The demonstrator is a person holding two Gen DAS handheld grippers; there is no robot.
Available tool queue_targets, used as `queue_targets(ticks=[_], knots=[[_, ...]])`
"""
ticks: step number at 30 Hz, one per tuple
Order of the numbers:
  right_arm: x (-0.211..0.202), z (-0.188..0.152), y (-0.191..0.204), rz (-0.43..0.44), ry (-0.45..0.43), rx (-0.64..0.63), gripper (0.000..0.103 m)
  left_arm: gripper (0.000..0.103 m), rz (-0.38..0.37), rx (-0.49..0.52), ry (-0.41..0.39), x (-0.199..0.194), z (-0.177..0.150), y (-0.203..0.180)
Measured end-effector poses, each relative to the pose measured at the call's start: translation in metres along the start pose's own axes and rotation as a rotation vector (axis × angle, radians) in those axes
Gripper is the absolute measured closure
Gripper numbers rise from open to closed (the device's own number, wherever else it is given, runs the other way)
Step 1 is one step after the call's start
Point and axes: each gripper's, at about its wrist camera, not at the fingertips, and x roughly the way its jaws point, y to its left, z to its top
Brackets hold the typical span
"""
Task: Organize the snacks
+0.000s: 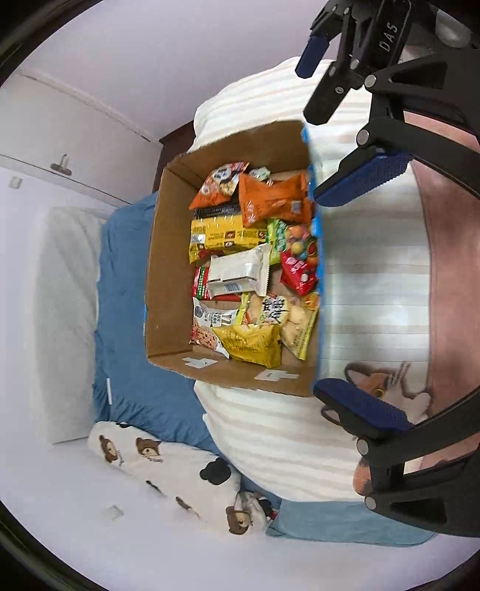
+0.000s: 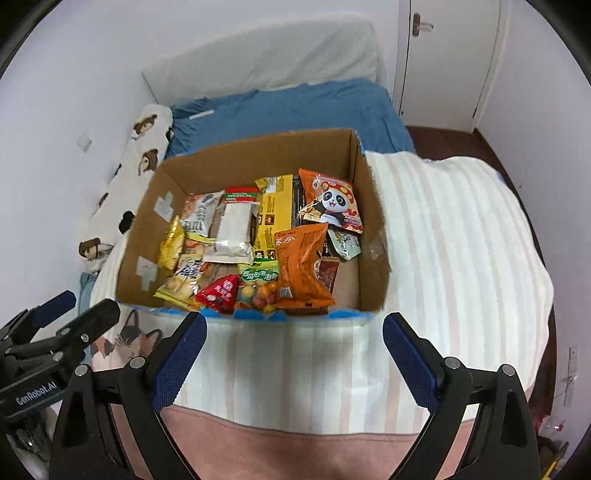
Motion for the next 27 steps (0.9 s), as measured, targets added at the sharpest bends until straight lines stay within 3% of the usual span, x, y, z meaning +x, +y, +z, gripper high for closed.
queue_targets(ticks=[13, 27], knots=[[-0.112, -0.084, 0.002, 0.017, -0.180, -0.010, 0.005, 0.008, 0.055, 0.035, -0.169, -0.096, -0.078, -0.014], [-0.219, -0.165, 0.015, -0.024, -0.352, -0.062, 0.005, 0.008, 0.070, 0.021, -0.285, -0.174, -0.128, -0.020]])
